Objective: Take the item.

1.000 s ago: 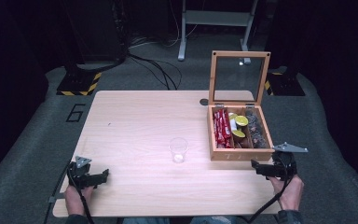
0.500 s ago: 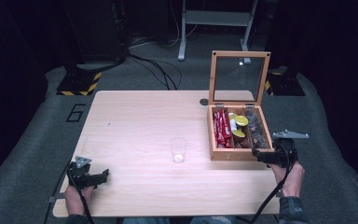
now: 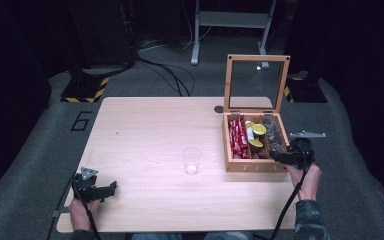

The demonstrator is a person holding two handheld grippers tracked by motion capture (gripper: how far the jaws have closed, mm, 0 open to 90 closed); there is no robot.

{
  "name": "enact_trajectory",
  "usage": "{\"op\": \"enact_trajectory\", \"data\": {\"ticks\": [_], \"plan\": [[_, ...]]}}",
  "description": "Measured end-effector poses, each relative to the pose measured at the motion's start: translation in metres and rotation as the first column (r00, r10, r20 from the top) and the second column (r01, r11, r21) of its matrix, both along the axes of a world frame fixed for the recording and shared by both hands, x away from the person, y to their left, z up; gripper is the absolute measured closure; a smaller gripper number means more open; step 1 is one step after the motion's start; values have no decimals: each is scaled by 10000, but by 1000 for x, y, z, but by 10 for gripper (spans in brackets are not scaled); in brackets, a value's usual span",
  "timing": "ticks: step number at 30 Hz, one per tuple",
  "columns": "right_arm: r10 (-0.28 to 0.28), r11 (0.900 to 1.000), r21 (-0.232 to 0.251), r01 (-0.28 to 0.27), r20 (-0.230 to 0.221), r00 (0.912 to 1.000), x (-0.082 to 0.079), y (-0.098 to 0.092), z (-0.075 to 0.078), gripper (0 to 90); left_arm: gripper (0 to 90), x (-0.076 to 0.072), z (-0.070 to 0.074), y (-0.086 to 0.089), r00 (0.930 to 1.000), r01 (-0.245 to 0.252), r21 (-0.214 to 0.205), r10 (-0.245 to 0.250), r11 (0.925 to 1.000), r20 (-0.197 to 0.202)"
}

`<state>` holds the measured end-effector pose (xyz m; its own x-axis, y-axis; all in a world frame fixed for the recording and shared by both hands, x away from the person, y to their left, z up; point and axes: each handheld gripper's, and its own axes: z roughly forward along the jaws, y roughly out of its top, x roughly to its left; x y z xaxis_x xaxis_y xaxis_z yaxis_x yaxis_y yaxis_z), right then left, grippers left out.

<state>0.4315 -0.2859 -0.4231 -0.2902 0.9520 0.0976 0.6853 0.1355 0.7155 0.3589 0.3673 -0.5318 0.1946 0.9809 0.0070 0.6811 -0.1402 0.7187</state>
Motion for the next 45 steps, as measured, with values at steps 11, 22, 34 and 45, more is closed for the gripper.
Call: {"op": "enact_trajectory", "data": {"ticks": [11, 22, 34, 45], "plan": [[-433, 9981, 429, 451, -411, 9982, 15, -7, -14, 533, 19, 0, 0, 0, 10000, -2, 0, 2, 10000, -1], [-629, 9954, 644, 702, -1089, 9921, 26, -9, -27, 706, 19, 0, 1, 0, 10000, 46, -4, -47, 10000, -69], [-671, 9959, 541, 725, -968, 9930, 26, -6, -27, 842, 19, 0, 0, 0, 10000, 1, 9, -1, 10000, 1], [-704, 9970, 301, 716, -403, 9967, 16, -7, -12, 854, 19, 0, 0, 0, 10000, 1, 3, -1, 10000, 0]]}}
